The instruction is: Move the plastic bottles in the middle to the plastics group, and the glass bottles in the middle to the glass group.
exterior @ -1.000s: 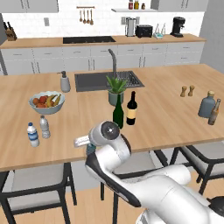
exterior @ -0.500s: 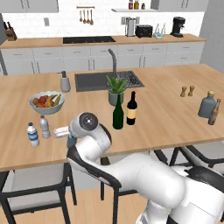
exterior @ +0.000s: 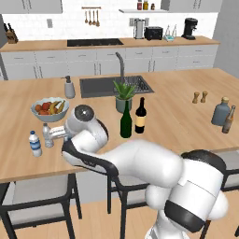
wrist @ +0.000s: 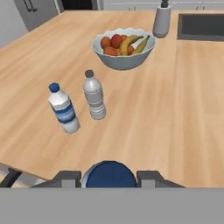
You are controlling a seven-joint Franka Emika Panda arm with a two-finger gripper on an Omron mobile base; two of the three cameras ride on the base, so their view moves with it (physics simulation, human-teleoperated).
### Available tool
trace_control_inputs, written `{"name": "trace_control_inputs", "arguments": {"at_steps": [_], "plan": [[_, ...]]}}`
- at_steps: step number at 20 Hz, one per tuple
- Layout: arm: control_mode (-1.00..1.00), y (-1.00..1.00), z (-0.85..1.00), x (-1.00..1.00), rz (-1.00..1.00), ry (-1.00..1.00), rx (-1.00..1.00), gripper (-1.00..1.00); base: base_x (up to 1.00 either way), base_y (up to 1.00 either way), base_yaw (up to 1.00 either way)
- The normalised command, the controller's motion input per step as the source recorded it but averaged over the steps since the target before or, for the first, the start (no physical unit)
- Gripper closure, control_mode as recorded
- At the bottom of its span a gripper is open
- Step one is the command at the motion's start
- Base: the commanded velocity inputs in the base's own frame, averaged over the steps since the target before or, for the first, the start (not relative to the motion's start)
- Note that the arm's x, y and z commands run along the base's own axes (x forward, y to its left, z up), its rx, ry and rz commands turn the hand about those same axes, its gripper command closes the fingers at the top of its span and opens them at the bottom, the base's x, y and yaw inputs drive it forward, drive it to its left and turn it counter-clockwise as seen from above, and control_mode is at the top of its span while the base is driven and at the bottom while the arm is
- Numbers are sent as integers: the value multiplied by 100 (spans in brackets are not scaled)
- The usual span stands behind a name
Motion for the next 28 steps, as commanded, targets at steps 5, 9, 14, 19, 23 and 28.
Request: {"name": "trace_control_inputs", "arguments": {"at_steps": [5, 9, 14, 19, 23, 28], "plan": [[-100, 14, -21, 25, 15, 10, -8, 100, 0, 0, 0], [-100, 5, -26, 38, 15, 0, -18, 100, 0, 0, 0], [-100, 10, -31, 38, 14, 0, -17, 100, 0, 0, 0], [-100, 16, -24, 41, 11, 0, -3, 100, 0, 0, 0], [-100, 15, -8, 36, 8, 0, 11, 100, 0, 0, 0], [-100, 21, -15, 36, 2, 0, 13, 100, 0, 0, 0]]}}
